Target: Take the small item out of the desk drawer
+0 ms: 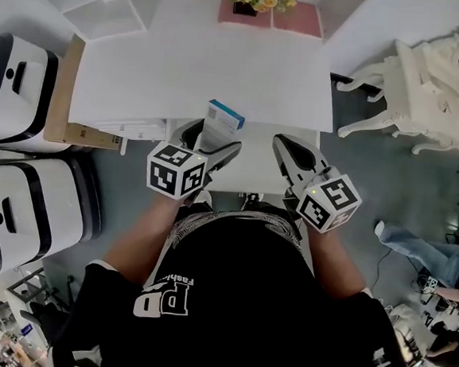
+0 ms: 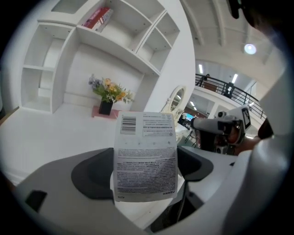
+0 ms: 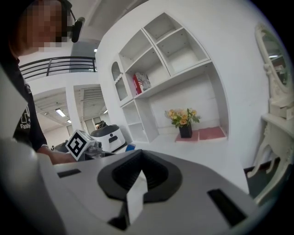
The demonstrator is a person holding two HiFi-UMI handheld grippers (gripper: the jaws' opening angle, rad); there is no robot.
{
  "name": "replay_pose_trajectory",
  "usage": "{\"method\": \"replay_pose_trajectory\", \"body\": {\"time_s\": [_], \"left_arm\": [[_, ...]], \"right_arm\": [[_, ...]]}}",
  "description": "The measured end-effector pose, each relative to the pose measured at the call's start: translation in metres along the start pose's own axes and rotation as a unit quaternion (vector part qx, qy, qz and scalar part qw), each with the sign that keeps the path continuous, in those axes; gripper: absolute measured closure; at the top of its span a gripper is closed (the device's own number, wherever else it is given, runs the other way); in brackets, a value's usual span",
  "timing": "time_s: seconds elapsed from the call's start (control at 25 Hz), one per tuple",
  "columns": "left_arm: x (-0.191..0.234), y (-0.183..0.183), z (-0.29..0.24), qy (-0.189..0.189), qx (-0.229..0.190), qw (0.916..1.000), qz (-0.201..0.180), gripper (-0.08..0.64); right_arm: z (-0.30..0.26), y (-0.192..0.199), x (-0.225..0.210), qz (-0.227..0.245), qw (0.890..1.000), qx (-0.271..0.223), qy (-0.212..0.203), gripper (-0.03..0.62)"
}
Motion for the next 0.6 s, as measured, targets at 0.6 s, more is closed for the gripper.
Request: {"method": "replay_pose_trajectory", "body": {"time_s": [0.6], "left_arm": [[-0.015,-0.011,0.069,0.096,-0.089,0.9909,-0.031,0.124]], "right_arm": [[-0.013,0.007,0.036,-0.019,0.999,-0.006,0.033,0.584]]}}
Point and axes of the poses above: the fingertips, and each gripper's own axes: z backward along the fingers, x to its left, y out of its underside, the point moved 4 cm from there along z, backward along the fingers, and after that the axes turned 6 degrees about z, right-handed, at the moved point
